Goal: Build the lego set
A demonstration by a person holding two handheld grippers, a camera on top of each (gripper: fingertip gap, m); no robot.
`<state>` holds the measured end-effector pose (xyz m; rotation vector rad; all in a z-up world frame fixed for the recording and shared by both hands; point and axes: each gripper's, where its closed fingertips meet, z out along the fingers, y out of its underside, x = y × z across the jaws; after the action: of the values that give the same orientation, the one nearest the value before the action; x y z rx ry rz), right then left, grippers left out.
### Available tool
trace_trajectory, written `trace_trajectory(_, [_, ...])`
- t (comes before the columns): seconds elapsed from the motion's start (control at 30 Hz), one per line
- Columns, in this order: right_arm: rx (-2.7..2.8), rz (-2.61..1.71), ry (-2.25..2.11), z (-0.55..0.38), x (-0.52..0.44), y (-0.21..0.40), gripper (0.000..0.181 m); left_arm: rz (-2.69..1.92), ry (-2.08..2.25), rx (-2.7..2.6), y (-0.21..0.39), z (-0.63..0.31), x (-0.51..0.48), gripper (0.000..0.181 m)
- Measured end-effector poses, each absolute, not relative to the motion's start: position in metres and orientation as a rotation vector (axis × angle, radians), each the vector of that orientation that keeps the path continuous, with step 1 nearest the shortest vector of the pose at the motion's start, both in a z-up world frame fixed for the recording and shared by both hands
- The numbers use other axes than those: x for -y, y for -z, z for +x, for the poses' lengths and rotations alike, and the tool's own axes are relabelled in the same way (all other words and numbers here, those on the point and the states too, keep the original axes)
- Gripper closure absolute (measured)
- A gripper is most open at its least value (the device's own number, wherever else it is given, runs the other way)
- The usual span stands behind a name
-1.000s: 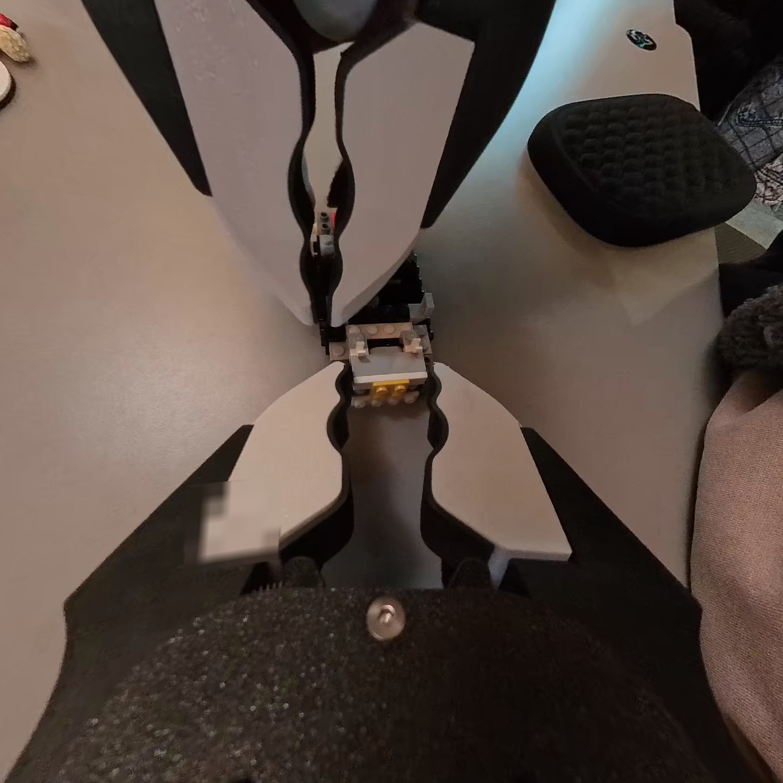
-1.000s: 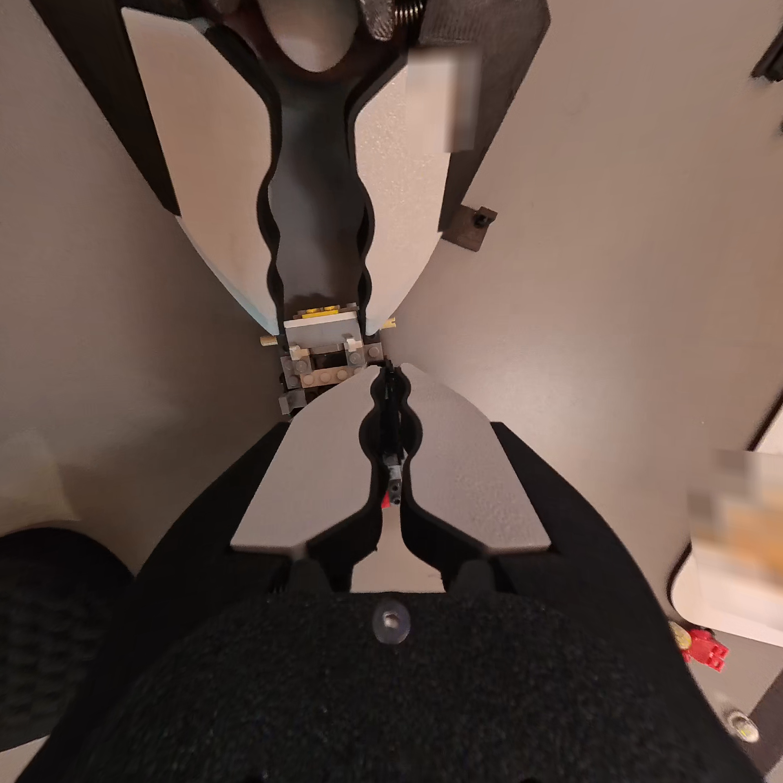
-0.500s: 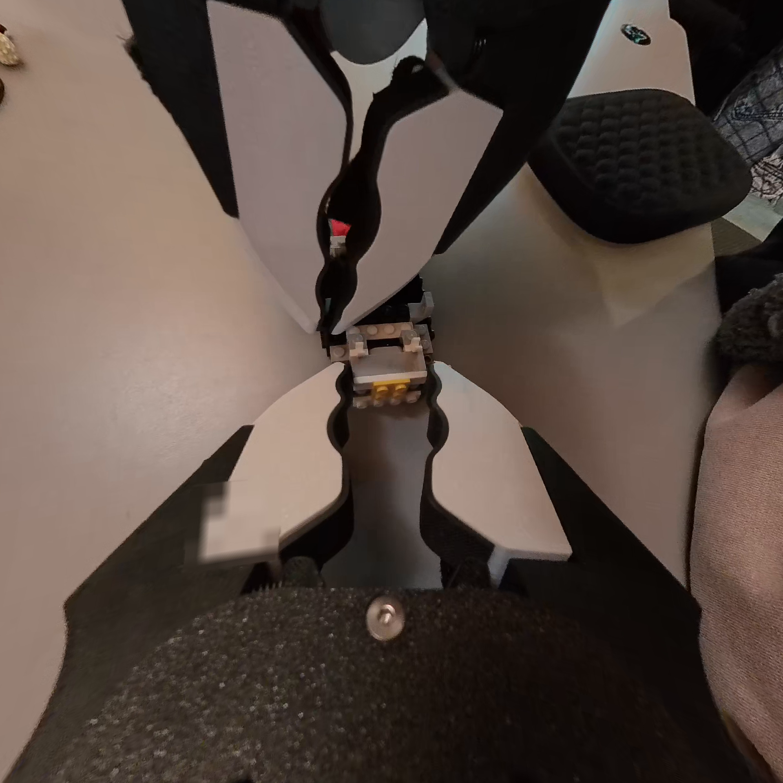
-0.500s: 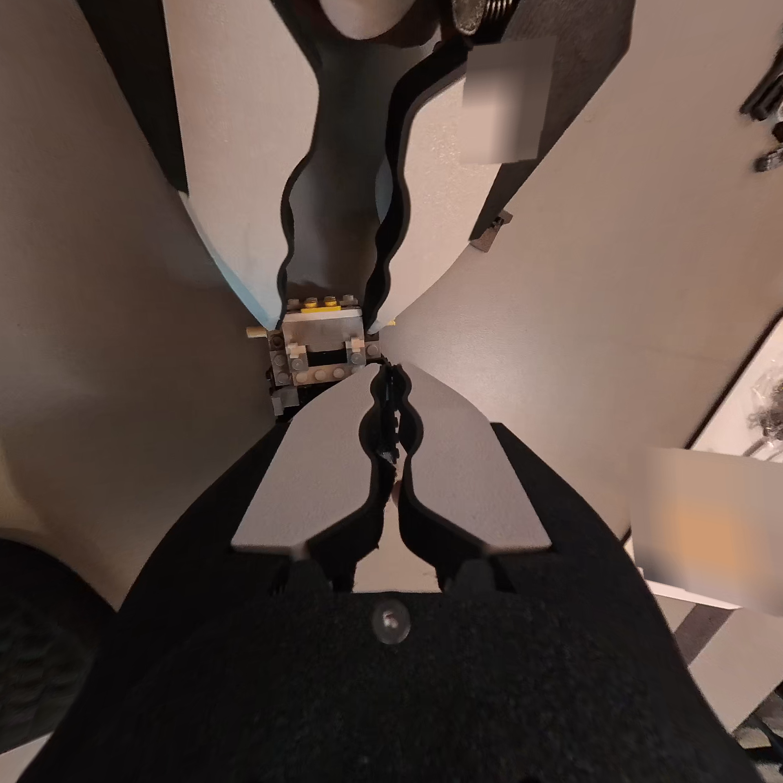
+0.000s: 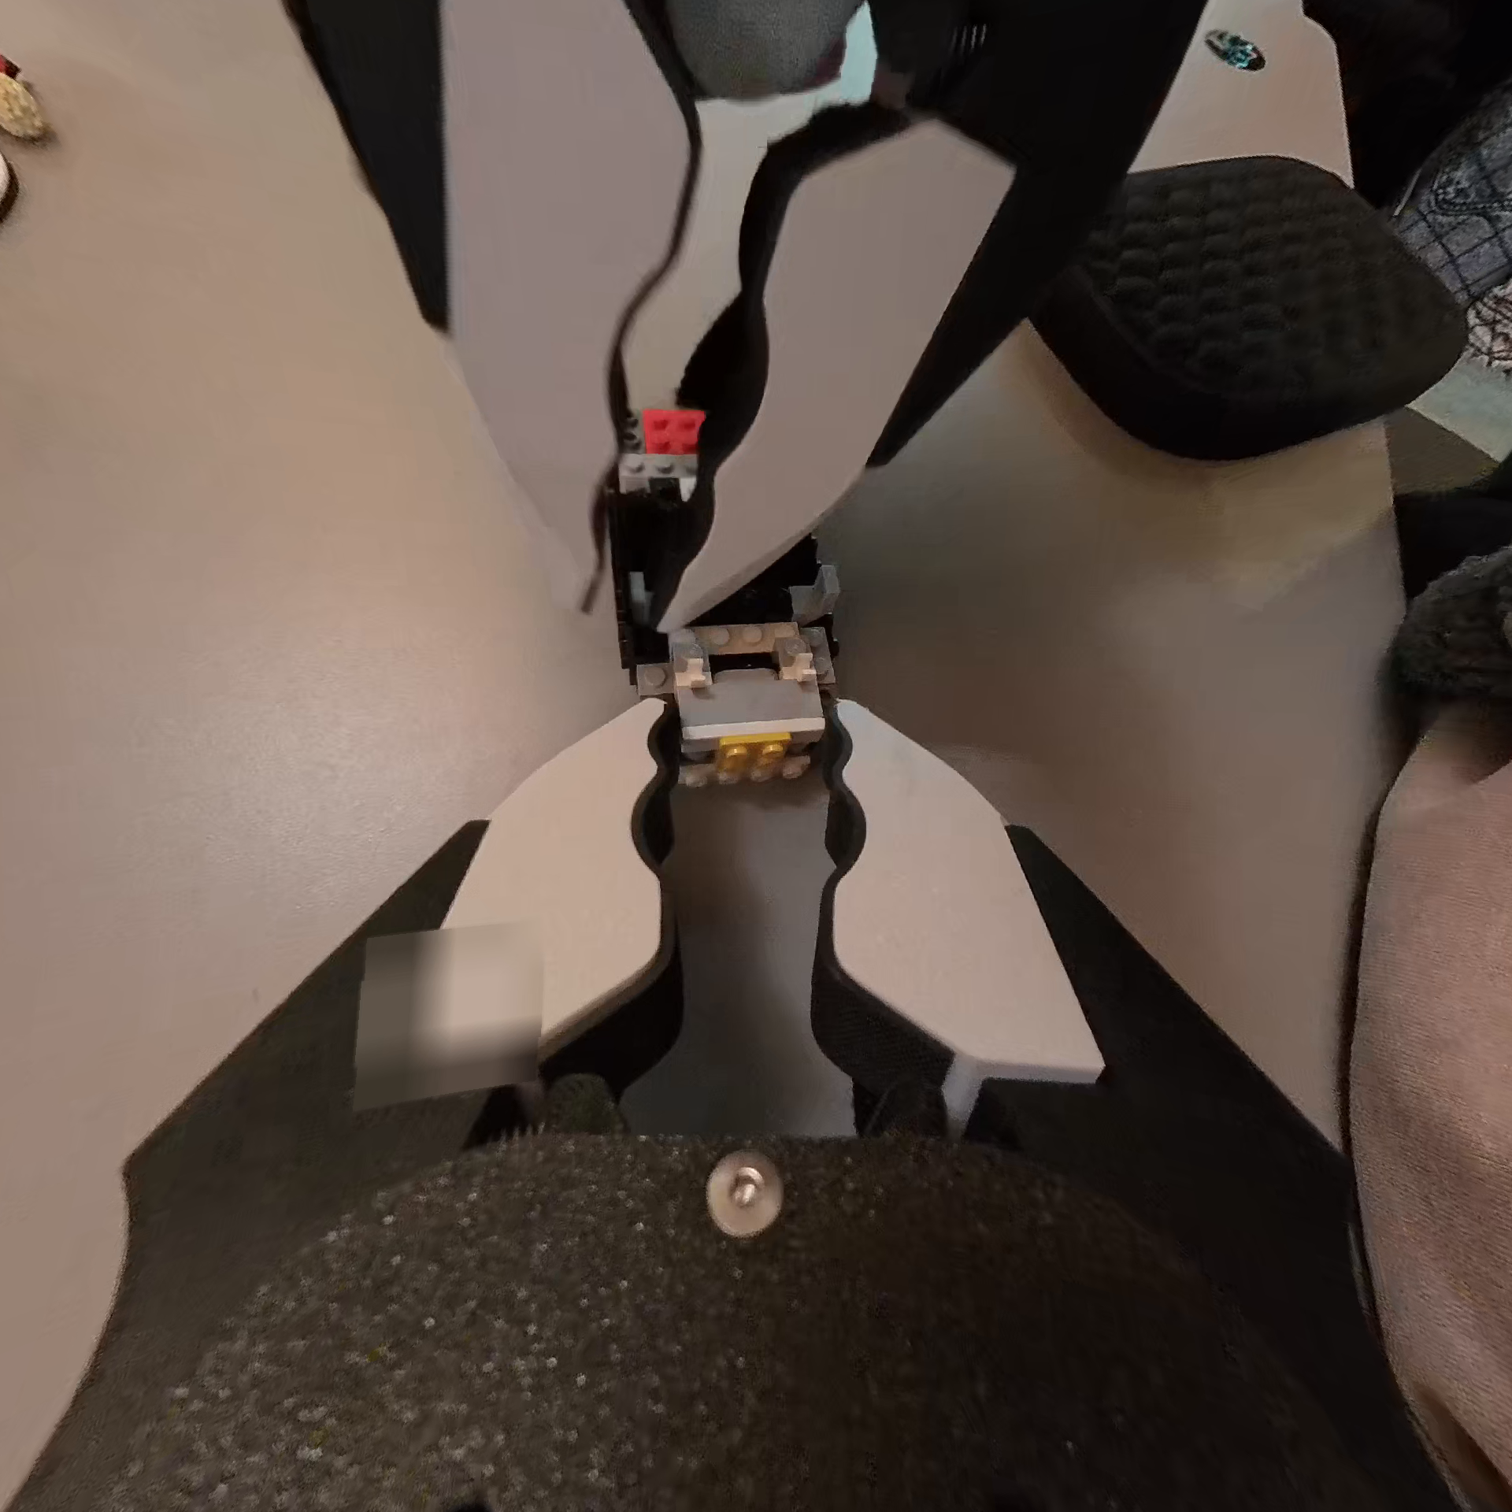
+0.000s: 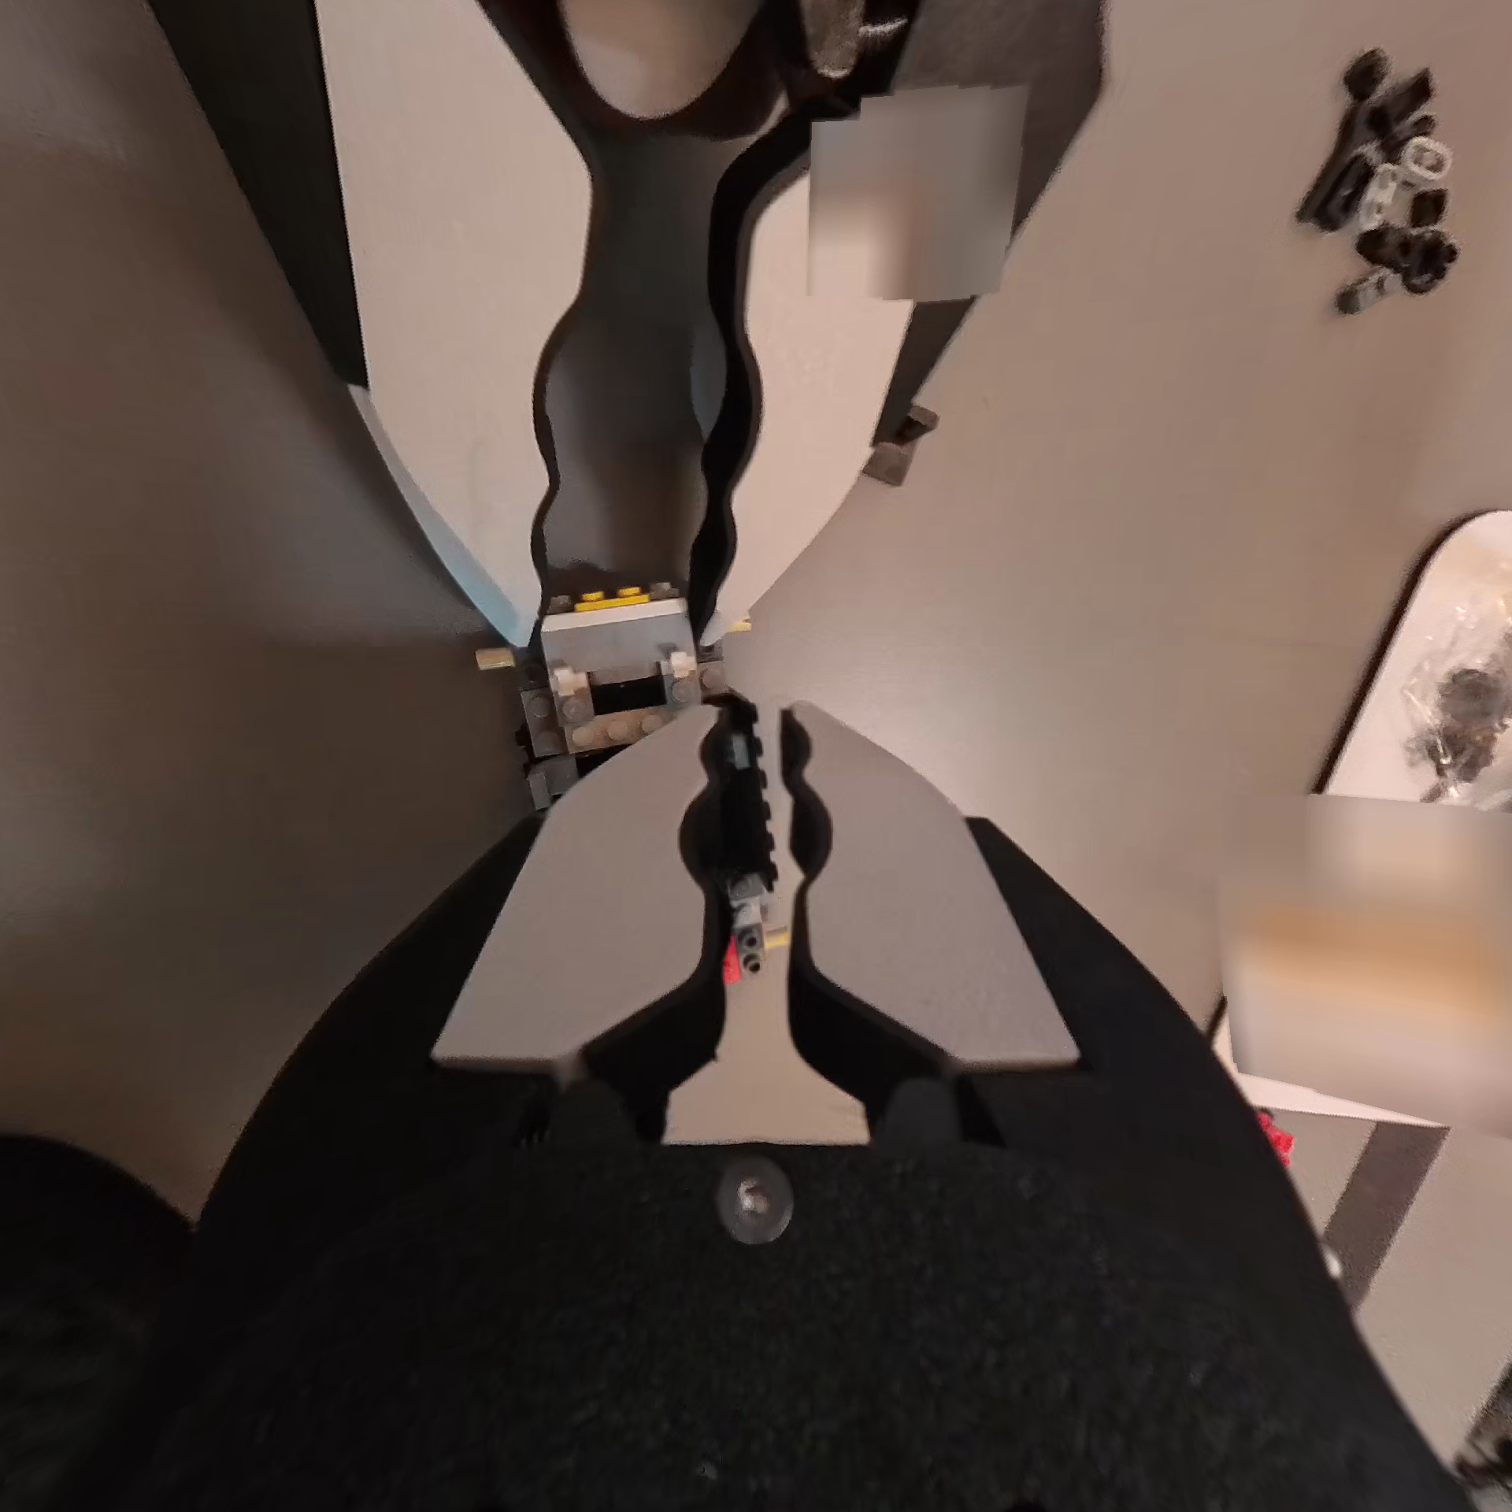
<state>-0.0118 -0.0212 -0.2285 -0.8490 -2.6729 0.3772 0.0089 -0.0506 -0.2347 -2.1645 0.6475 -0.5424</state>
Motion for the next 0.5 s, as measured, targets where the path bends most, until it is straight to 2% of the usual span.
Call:
trace_trajectory(0.03, [2.653, -0.874, -0.409, -0.012, 0.019, 0.224, 0.162, -2.165, 0.546, -0.648, 0.235, 0.009, 0.051, 0.147])
trace_trajectory(0.1, [2.635, -0.920, -0.472, -0.011, 0.016, 0.215, 0.158, -2.164, 0.554, -0.649, 0.234, 0.009, 0.051, 0.148])
trace_trajectory(0.23, [2.678, -0.908, -0.440, -0.003, 0.003, 0.218, 0.158, -2.154, 0.560, -0.683, 0.234, 0.011, 0.054, 0.147])
trace_trajectory(0.5, [2.751, -0.859, -0.477, 0.005, 0.005, 0.229, 0.159, -2.151, 0.547, -0.710, 0.235, 0.009, 0.054, 0.127])
